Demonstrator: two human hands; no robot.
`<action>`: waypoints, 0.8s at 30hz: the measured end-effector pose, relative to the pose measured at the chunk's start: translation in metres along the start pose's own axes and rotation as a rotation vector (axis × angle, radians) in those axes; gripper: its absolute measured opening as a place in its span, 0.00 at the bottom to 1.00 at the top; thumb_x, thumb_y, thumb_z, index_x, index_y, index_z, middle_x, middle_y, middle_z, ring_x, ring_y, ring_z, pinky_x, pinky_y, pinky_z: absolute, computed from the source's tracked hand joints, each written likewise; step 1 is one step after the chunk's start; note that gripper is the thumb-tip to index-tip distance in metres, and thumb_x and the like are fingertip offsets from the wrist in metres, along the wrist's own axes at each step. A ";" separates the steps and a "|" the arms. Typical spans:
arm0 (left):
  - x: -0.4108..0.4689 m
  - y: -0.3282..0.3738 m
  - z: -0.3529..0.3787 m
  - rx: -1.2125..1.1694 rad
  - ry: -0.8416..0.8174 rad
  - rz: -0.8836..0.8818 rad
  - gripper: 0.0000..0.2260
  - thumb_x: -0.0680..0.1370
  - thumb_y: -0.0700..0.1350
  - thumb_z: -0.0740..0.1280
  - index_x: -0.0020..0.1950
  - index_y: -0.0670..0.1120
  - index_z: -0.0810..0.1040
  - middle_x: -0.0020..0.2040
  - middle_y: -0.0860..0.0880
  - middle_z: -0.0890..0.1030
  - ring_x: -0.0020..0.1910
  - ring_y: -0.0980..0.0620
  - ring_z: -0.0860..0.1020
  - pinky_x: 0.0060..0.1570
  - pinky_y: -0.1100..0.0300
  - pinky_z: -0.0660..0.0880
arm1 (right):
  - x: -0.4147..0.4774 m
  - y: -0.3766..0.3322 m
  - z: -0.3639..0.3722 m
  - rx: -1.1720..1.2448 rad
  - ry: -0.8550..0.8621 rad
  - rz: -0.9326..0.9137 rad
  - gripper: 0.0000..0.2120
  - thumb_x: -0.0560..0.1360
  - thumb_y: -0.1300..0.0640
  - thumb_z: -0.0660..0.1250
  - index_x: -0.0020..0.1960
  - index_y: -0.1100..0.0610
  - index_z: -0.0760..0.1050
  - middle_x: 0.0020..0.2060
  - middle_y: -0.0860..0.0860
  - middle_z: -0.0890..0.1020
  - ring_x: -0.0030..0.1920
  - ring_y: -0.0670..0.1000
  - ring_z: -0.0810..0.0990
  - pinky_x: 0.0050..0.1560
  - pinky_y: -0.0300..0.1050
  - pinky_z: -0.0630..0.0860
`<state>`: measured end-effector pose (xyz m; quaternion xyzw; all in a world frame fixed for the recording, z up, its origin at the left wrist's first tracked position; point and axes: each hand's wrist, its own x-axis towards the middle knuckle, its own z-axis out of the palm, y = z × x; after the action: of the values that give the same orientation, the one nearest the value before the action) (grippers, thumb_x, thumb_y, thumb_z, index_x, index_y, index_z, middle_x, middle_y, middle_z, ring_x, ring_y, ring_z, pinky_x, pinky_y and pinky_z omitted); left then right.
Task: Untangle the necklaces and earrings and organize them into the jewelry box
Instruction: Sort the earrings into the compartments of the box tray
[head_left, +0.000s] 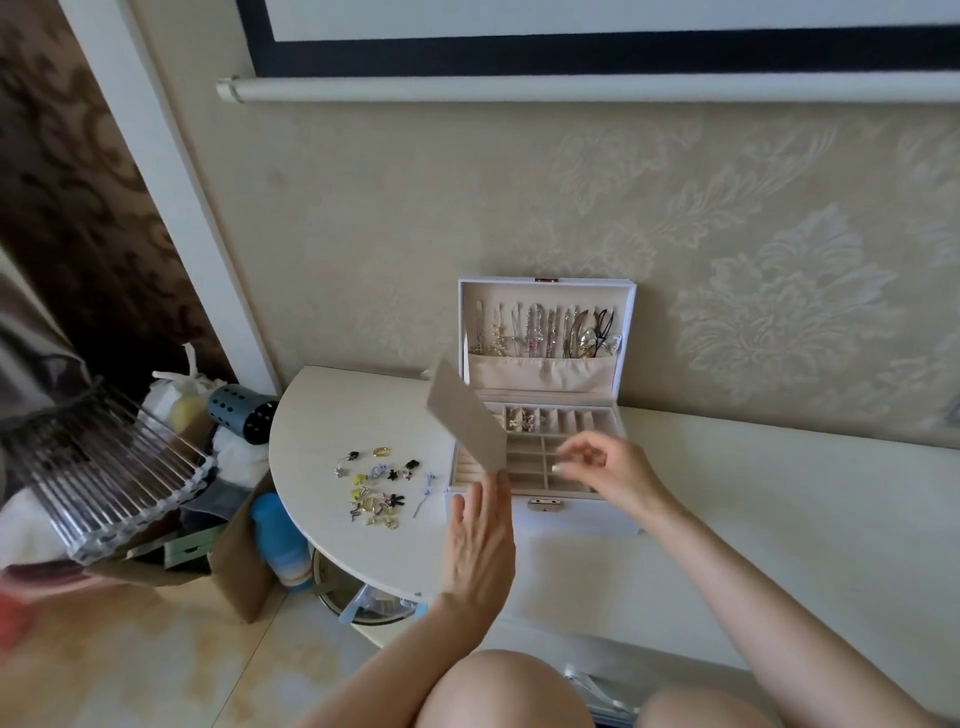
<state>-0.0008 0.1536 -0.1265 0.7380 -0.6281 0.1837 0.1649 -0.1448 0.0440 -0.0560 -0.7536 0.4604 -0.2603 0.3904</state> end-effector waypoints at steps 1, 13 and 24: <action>0.000 -0.001 0.002 -0.004 -0.004 -0.015 0.31 0.58 0.38 0.72 0.62 0.37 0.74 0.49 0.43 0.71 0.42 0.45 0.66 0.42 0.54 0.61 | -0.004 0.004 0.003 -0.108 -0.048 0.003 0.08 0.66 0.50 0.76 0.43 0.48 0.79 0.36 0.45 0.78 0.36 0.44 0.74 0.38 0.38 0.68; 0.008 -0.004 0.006 -0.150 0.021 -0.036 0.30 0.60 0.48 0.77 0.59 0.42 0.74 0.52 0.48 0.70 0.47 0.50 0.68 0.42 0.61 0.77 | -0.010 0.019 0.012 -0.533 0.059 -0.157 0.13 0.65 0.47 0.75 0.35 0.49 0.72 0.36 0.43 0.73 0.37 0.44 0.72 0.32 0.32 0.60; 0.022 -0.056 0.012 -0.144 -0.271 -0.673 0.21 0.79 0.52 0.61 0.66 0.42 0.63 0.63 0.46 0.70 0.60 0.46 0.71 0.55 0.58 0.67 | -0.009 0.022 0.016 -0.489 0.179 -0.073 0.12 0.67 0.48 0.73 0.33 0.49 0.71 0.37 0.44 0.75 0.37 0.44 0.74 0.34 0.37 0.65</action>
<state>0.0582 0.1379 -0.1273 0.9074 -0.3775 -0.0249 0.1831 -0.1478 0.0512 -0.0837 -0.8156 0.5148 -0.2208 0.1448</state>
